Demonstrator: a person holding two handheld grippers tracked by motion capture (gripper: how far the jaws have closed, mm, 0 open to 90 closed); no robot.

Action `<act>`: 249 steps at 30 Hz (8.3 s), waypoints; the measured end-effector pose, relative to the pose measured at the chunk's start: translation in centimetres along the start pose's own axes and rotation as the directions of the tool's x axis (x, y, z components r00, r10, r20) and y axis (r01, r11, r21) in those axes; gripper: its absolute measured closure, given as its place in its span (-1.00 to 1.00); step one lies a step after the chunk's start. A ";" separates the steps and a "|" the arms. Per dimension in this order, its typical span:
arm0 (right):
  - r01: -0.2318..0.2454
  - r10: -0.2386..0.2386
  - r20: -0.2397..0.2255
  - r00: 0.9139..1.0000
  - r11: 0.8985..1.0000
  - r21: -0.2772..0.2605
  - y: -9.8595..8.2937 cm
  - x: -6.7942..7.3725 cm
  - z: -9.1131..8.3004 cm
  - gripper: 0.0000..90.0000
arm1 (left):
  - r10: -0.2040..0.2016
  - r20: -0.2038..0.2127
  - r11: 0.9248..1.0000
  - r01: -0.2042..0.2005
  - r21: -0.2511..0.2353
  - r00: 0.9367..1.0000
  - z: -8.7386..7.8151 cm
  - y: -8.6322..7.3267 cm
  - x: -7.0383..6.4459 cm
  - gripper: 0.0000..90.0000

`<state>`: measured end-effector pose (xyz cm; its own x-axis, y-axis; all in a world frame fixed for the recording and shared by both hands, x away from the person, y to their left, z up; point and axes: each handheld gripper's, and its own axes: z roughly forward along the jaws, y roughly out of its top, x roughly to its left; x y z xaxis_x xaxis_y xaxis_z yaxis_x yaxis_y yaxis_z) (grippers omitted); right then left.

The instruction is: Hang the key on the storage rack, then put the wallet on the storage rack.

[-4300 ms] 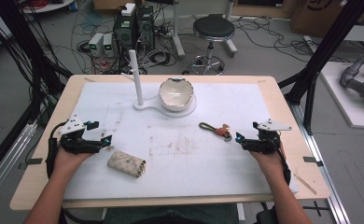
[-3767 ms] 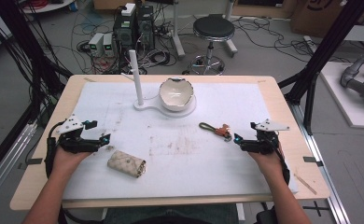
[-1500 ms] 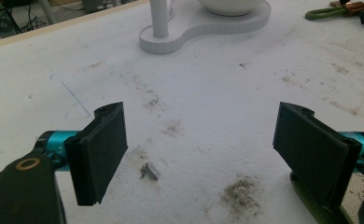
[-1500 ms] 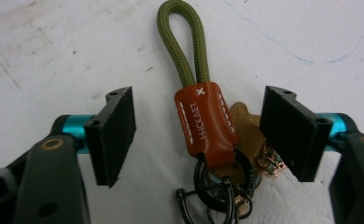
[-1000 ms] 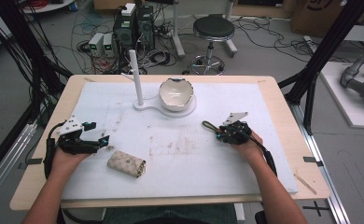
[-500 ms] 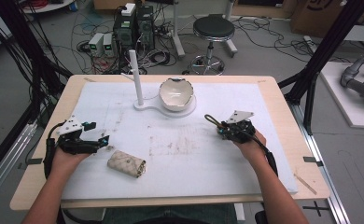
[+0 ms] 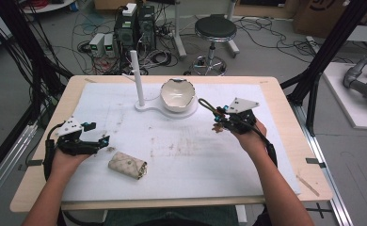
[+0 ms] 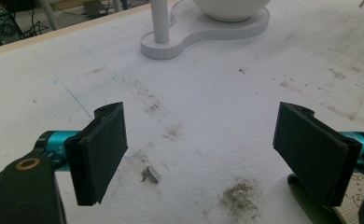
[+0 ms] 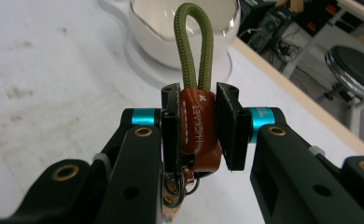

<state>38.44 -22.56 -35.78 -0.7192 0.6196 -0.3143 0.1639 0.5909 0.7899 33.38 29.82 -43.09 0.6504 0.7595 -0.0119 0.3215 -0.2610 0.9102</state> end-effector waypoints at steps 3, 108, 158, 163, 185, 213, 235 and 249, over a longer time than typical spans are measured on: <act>0.016 -0.016 0.000 1.000 1.000 -0.018 1.0 0.1 0.0 0.64 | -0.002 -0.001 1.000 0.001 -0.003 1.000 -0.1 0.0 0.0 -0.61; 0.032 -0.035 -0.029 0.999 0.993 -0.111 10.1 2.1 4.7 -0.30 | -0.022 -0.052 1.000 0.021 -0.021 0.998 -4.0 -1.5 -0.3 -0.61; -0.371 0.377 0.068 0.924 0.925 -0.084 -9.2 -1.3 -3.1 -0.59 | 0.017 -0.014 0.997 -0.018 -0.068 1.000 -2.0 0.0 0.0 -0.61; -0.363 0.369 0.059 0.928 0.927 -0.092 -9.0 -1.1 -3.2 -0.59 | 0.017 -0.011 0.998 -0.018 -0.068 1.000 -1.9 0.0 0.0 -0.61; -0.291 0.288 -0.044 0.957 0.952 -0.099 -5.8 1.4 -1.4 -0.59 | -0.004 -0.062 0.999 0.001 -0.053 0.998 -3.9 -1.0 0.9 -0.61; -0.135 0.106 -0.308 0.946 0.988 -0.076 3.2 10.4 4.8 -0.59 | -0.016 -0.087 0.998 0.011 -0.055 0.996 -5.3 -1.7 1.2 -0.61; 0.018 -0.024 -0.484 0.875 1.000 -0.016 6.3 18.2 9.1 -0.59 | -0.015 -0.097 0.999 0.010 -0.049 0.995 -5.7 -1.9 1.1 -0.61; 0.106 -0.036 -0.535 0.844 0.989 0.100 5.9 23.2 11.6 -0.59 | -0.013 -0.107 0.999 0.007 -0.053 0.994 -5.9 -2.0 1.1 -0.61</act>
<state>30.56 1.29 -44.56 -0.9743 0.2251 -0.0119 0.1536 0.7016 0.6959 29.39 34.72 -42.41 0.5690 0.8221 0.0209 0.2889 -0.2236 0.9309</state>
